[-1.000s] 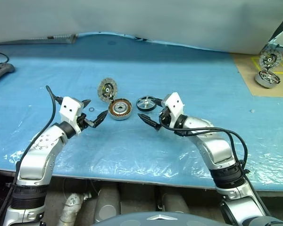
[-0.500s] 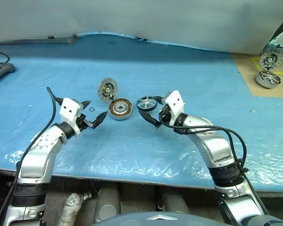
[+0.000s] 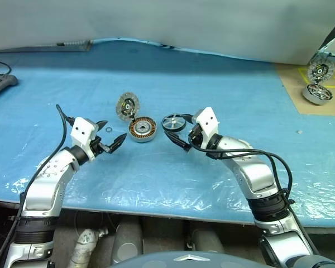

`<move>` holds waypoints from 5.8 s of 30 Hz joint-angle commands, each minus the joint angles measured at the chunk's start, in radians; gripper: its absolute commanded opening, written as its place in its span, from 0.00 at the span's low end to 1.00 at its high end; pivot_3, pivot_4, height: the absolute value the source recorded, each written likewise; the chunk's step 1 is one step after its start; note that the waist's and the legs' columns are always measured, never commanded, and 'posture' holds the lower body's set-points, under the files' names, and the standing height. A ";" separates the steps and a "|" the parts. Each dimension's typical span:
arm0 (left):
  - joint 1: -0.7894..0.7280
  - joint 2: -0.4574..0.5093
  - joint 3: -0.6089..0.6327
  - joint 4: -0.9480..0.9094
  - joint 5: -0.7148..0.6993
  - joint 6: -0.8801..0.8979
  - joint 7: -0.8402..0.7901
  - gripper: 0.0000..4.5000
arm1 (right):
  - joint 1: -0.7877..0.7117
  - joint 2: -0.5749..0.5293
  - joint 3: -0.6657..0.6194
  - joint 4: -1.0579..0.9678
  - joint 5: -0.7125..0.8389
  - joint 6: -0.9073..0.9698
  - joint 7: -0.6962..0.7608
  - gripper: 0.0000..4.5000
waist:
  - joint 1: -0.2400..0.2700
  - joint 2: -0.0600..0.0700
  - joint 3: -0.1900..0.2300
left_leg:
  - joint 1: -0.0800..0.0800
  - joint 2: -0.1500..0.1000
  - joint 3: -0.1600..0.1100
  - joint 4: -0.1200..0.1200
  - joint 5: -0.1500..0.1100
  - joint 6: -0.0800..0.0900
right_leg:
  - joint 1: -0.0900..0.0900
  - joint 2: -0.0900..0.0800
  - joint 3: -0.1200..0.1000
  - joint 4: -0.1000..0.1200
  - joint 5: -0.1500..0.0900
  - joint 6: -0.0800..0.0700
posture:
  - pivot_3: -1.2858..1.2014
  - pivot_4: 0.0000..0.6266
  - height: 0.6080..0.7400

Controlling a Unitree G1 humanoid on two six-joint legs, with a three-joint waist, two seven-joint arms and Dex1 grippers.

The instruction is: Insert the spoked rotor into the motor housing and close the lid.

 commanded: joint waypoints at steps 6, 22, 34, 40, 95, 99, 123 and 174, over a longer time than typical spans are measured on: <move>0.023 -0.014 -0.010 -0.024 0.011 -0.041 0.011 1.00 | -0.016 -0.004 -0.002 -0.014 -0.004 -0.019 0.011 0.99 | 0.000 0.000 0.000 | 0.000 0.000 0.000 0.000 0.000 0.000 | 0.000 0.000 0.000 0.000 0.000 0.000 | 0.52 0.24 1.00; 0.052 -0.048 -0.034 -0.082 0.019 -0.045 0.039 1.00 | -0.342 -0.105 0.215 0.096 -0.073 0.104 0.271 0.99 | -0.004 0.000 0.000 | 0.000 0.000 0.000 0.001 0.000 0.000 | 0.000 0.000 0.000 0.001 0.000 0.000 | 0.52 0.24 1.00; 0.141 -0.078 -0.036 -0.064 0.044 -0.142 0.043 1.00 | -0.603 0.057 0.379 0.544 -0.230 -0.181 0.416 0.99 | -0.002 -0.001 0.000 | -0.004 0.005 0.001 0.004 0.000 0.000 | -0.003 0.001 0.000 0.005 -0.002 -0.003 | 0.52 0.24 1.00; 0.179 -0.091 -0.043 -0.041 0.060 -0.209 0.039 1.00 | -0.670 0.133 0.378 0.784 -0.303 -0.334 0.411 0.99 | -0.002 -0.001 0.000 | -0.005 0.007 0.001 0.005 0.000 0.000 | -0.003 0.001 -0.001 0.005 -0.002 -0.003 | 0.52 0.24 1.00; 0.161 -0.115 -0.067 -0.039 0.086 -0.223 0.077 1.00 | -0.453 0.102 0.315 0.440 -0.416 -0.079 0.621 0.39 | 0.003 -0.002 -0.002 | -0.006 0.010 0.004 0.006 0.000 0.001 | -0.003 0.002 -0.002 0.006 -0.003 -0.006 | 0.52 0.24 1.00; 0.156 -0.117 -0.070 -0.031 0.087 -0.226 0.073 1.00 | -0.398 0.061 0.310 0.287 -0.425 0.107 0.593 0.38 | 0.001 -0.003 -0.002 | -0.004 0.010 0.004 0.007 0.000 0.001 | -0.002 0.001 -0.002 0.006 -0.003 -0.006 | 0.52 0.24 1.00; 0.089 -0.116 -0.109 0.045 0.083 -0.235 0.015 1.00 | -0.309 -0.103 0.272 -0.113 -0.235 0.747 0.365 0.46 | 0.004 -0.002 -0.002 | 0.001 0.009 0.004 0.006 0.000 0.000 | 0.003 0.001 0.000 0.006 -0.003 -0.005 | 0.52 0.24 1.00; -0.042 -0.045 0.041 0.186 0.062 -0.149 0.070 1.00 | 0.199 -0.022 -0.032 -0.261 0.018 0.051 -0.030 0.99 | 0.008 -0.002 -0.003 | 0.004 0.010 0.011 0.003 0.000 0.000 | 0.001 0.001 0.002 0.005 -0.003 -0.004 | 0.52 0.24 1.00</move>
